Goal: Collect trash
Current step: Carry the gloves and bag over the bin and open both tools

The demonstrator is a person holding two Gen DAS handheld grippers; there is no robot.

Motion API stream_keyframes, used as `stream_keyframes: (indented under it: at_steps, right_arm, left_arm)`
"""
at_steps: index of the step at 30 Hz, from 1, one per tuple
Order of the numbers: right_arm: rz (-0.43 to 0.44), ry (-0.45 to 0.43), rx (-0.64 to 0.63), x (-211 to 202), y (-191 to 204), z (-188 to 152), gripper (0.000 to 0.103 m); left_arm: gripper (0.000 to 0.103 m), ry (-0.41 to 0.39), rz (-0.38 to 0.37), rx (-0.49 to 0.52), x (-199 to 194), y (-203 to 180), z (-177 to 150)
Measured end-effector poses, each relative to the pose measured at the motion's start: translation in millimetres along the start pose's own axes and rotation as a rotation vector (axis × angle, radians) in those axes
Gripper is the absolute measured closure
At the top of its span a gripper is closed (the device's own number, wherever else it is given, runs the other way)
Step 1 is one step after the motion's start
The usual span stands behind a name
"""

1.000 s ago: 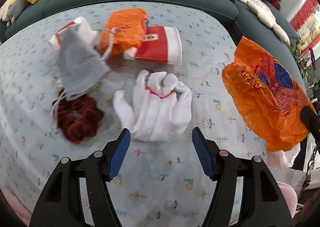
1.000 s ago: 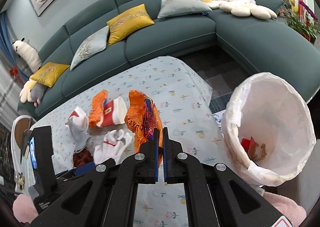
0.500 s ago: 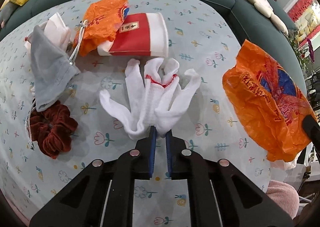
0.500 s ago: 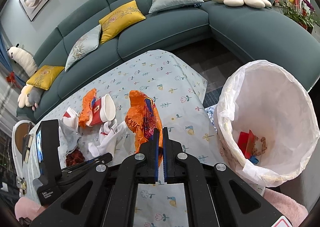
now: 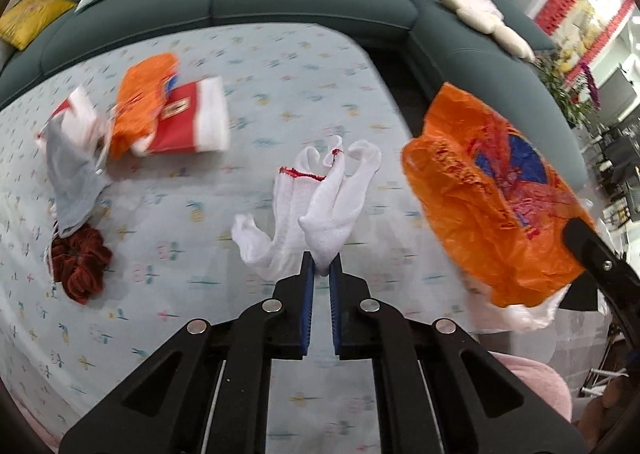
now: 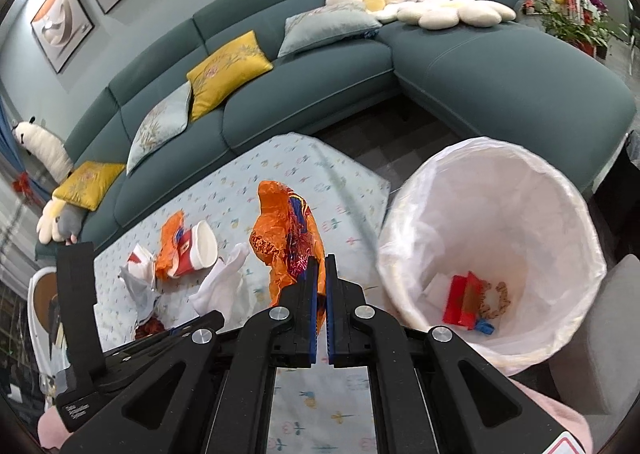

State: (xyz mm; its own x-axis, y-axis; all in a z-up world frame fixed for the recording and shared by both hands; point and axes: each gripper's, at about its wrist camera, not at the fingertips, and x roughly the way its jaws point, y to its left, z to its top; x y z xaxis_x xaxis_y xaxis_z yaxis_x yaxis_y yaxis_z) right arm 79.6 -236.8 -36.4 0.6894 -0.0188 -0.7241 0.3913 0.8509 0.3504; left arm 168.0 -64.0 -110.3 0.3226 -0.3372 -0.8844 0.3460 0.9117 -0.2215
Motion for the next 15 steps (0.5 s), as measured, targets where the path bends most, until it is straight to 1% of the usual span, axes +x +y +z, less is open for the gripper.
stream_keyframes:
  at_steps: [7, 11, 15]
  right_arm:
    - [-0.040, -0.051, 0.053, -26, -41, 7, 0.099]
    - [-0.072, -0.077, 0.098, -39, -70, 9, 0.099]
    - [-0.105, -0.097, 0.140, -51, -97, 10, 0.099]
  left_arm:
    - [0.096, -0.014, -0.072, 0.084, -10, -58, 2]
    - [0.096, -0.008, -0.117, 0.127, -9, -91, 3]
    - [0.096, -0.003, -0.143, 0.180, -6, -125, 0]
